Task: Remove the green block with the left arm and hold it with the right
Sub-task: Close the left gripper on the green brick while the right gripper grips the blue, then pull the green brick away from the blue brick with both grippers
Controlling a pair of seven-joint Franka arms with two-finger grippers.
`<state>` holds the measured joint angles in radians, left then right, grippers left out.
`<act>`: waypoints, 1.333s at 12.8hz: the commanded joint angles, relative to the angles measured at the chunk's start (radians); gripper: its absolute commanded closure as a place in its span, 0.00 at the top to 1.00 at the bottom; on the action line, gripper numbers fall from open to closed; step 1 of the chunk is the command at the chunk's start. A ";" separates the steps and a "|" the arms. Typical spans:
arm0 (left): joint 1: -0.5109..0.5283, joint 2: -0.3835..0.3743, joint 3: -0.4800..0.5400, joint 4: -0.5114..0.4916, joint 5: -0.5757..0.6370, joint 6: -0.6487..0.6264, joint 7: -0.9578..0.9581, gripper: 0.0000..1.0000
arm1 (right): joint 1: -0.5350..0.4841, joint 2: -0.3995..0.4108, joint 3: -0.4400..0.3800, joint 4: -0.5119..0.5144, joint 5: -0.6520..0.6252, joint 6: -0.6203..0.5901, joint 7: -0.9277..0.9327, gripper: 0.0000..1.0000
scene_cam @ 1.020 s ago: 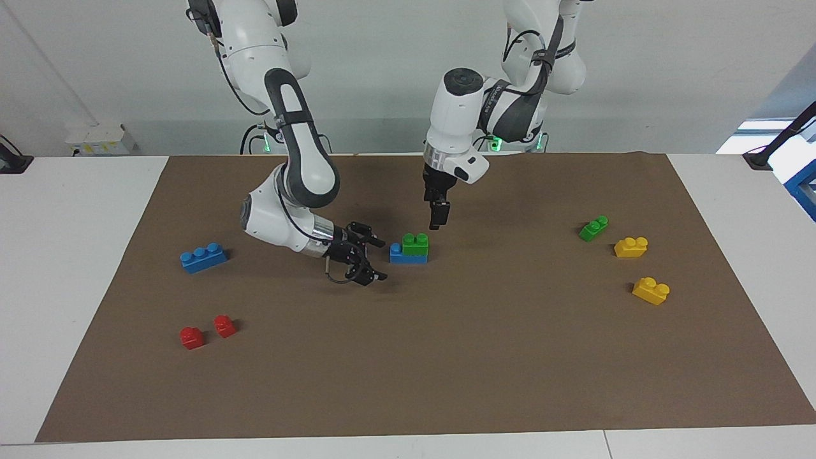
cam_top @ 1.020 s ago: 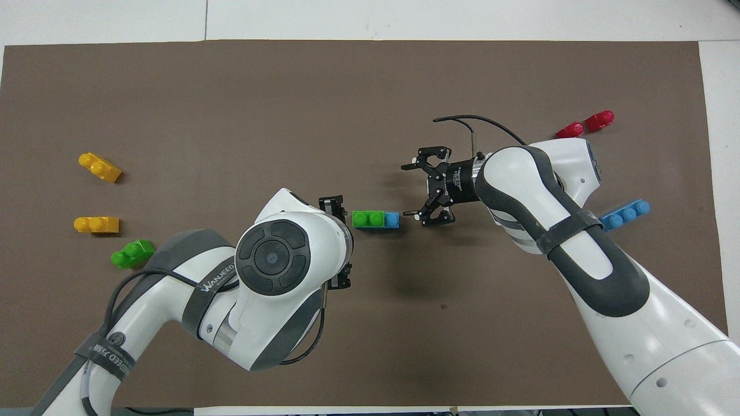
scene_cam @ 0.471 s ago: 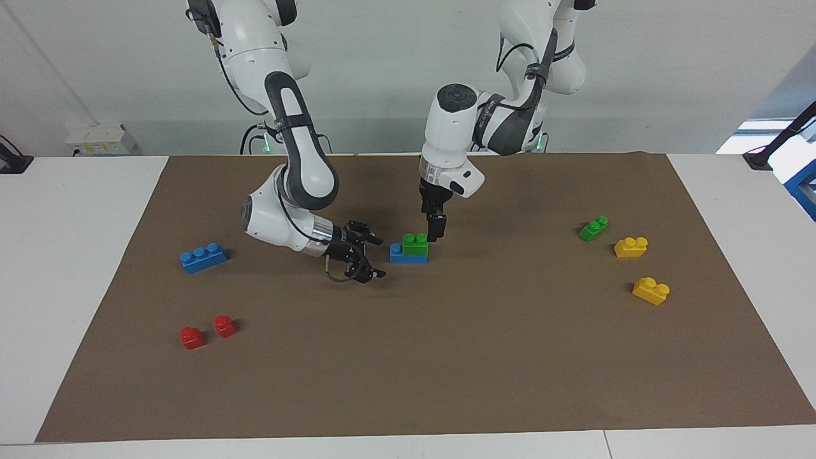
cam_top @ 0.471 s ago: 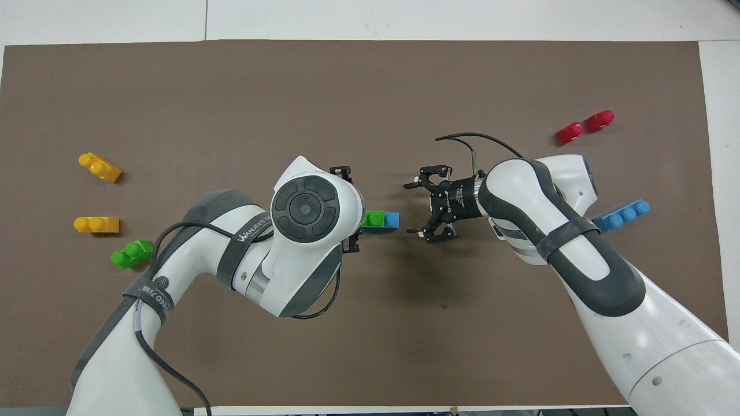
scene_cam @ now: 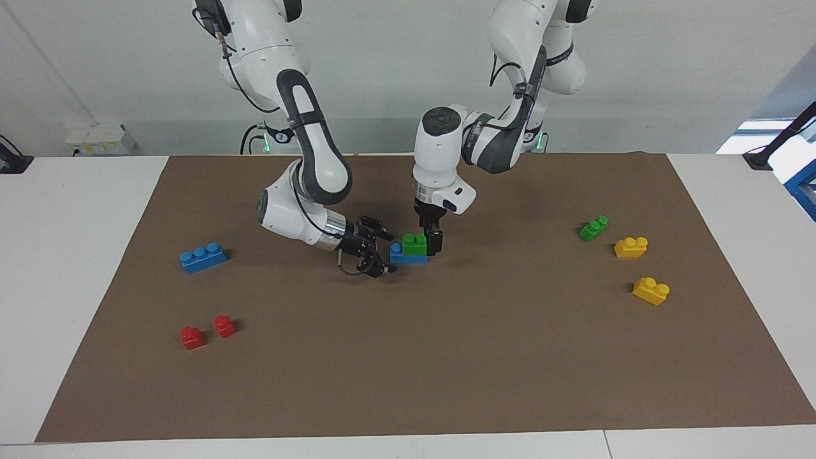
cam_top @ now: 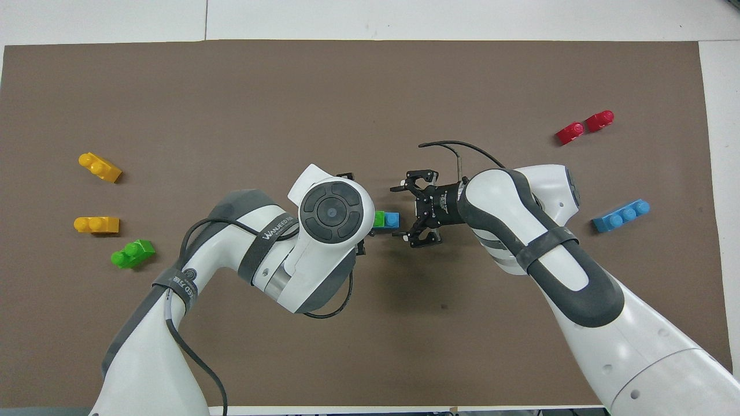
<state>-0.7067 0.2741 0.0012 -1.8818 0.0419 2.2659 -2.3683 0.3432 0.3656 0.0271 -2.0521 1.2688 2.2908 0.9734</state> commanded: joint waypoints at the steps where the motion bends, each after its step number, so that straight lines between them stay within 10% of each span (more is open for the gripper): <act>1: -0.017 0.011 0.011 0.015 0.019 0.017 -0.035 1.00 | 0.037 -0.016 -0.001 -0.030 0.066 0.068 -0.022 1.00; 17: -0.074 0.025 0.011 -0.039 0.030 0.057 -0.121 1.00 | 0.048 -0.007 -0.001 -0.048 0.104 0.127 -0.022 0.95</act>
<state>-0.7679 0.3023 0.0023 -1.9036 0.0538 2.2961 -2.4652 0.3994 0.3662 0.0173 -2.0831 1.3461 2.3907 0.9734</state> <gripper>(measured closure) 0.000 0.000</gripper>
